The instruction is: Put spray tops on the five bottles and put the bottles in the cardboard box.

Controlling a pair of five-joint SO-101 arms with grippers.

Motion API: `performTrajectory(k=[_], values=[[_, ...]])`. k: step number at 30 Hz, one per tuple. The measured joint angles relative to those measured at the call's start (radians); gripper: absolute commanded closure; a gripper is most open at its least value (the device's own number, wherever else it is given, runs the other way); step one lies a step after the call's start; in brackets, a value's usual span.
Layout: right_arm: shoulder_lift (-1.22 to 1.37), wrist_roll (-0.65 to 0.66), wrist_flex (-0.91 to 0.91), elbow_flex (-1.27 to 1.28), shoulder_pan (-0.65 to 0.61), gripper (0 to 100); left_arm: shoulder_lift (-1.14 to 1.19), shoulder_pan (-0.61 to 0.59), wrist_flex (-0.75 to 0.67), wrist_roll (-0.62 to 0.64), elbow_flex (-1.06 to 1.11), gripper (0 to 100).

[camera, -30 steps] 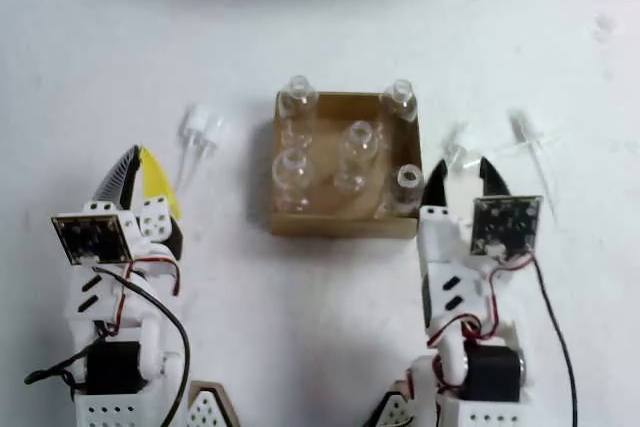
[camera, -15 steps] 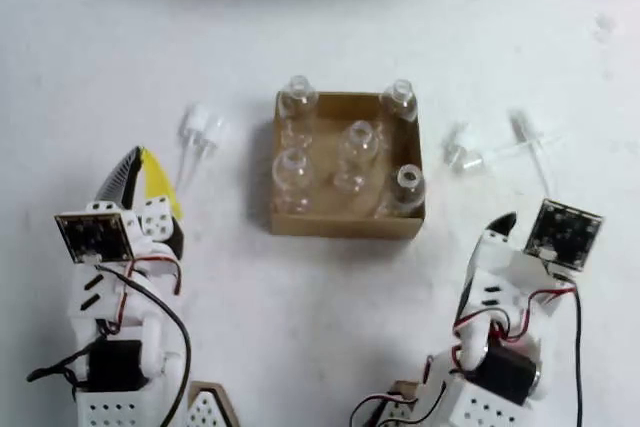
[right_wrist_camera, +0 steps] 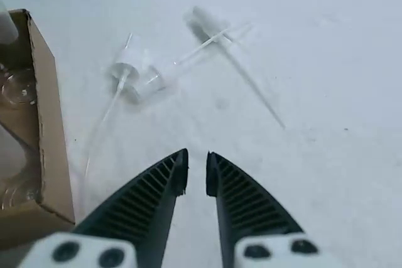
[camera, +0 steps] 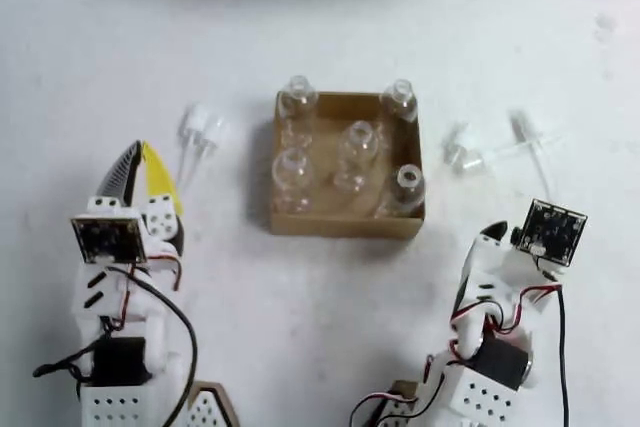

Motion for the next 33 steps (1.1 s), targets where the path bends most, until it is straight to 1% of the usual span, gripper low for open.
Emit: performTrajectory(k=[4,7,10,12,17,21,24,29,33], values=[[0.000,0.000,0.000,0.000,0.000,98.3,0.000,0.000,0.000,-0.091,-0.025,98],[0.000,0.000,0.000,0.000,0.000,98.2,0.000,0.000,0.020,-0.207,-0.066,98],[0.000,0.000,0.000,0.000,0.000,98.2,0.000,0.000,0.120,-0.299,-0.123,98],[0.000,0.000,0.000,0.000,0.000,98.2,0.000,0.000,0.212,-0.333,-0.163,98],[0.000,0.000,0.000,0.000,0.000,98.2,-0.002,-0.069,0.442,-0.345,-0.224,98],[0.000,0.000,0.000,0.000,0.000,98.2,-0.002,-0.149,0.540,-0.348,-0.227,98],[0.000,0.000,0.000,0.000,0.000,98.2,-0.002,-0.187,0.594,-0.348,-0.227,98],[0.000,0.000,0.000,0.000,0.000,98.2,-0.002,-0.193,0.601,-0.348,-0.121,98],[0.000,0.000,0.000,0.000,0.000,98.2,-0.002,-0.196,0.534,-0.348,0.034,98]])
